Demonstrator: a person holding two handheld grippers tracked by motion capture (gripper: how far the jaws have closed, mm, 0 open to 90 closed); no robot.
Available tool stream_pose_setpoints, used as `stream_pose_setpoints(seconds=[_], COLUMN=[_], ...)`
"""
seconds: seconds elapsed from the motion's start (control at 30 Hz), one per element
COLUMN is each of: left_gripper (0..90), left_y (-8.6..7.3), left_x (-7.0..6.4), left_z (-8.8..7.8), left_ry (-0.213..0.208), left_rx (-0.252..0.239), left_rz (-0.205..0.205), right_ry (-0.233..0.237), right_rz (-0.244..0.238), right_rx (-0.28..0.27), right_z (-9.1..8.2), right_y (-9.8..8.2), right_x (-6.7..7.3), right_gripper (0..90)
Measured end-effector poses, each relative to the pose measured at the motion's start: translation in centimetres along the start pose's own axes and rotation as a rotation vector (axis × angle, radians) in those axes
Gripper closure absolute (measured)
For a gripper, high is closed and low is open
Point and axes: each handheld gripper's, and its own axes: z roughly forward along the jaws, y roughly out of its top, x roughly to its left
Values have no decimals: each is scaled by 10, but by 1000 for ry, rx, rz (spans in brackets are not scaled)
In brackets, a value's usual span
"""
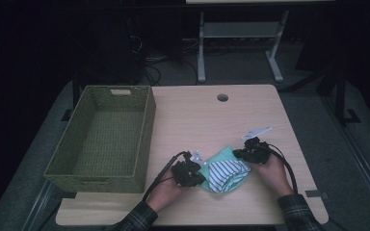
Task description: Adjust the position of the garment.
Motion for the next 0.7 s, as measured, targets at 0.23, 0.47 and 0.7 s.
stream_pose_setpoints(seconds=[0.23, 0.47, 0.7], left_gripper=[896, 896, 896], left_y=[8, 19, 30], left_x=[18, 37, 55], left_z=[1, 6, 13], left_ry=[67, 124, 157], left_rx=[6, -5, -30], left_rz=[-30, -61, -86], right_ry=[-7, -12, -1], right_rz=[8, 8, -2], right_rx=[6, 12, 9], right_z=[-7, -15, -21], right_y=[-7, -17, -25], right_x=[0, 3, 9], right_gripper=[898, 898, 898])
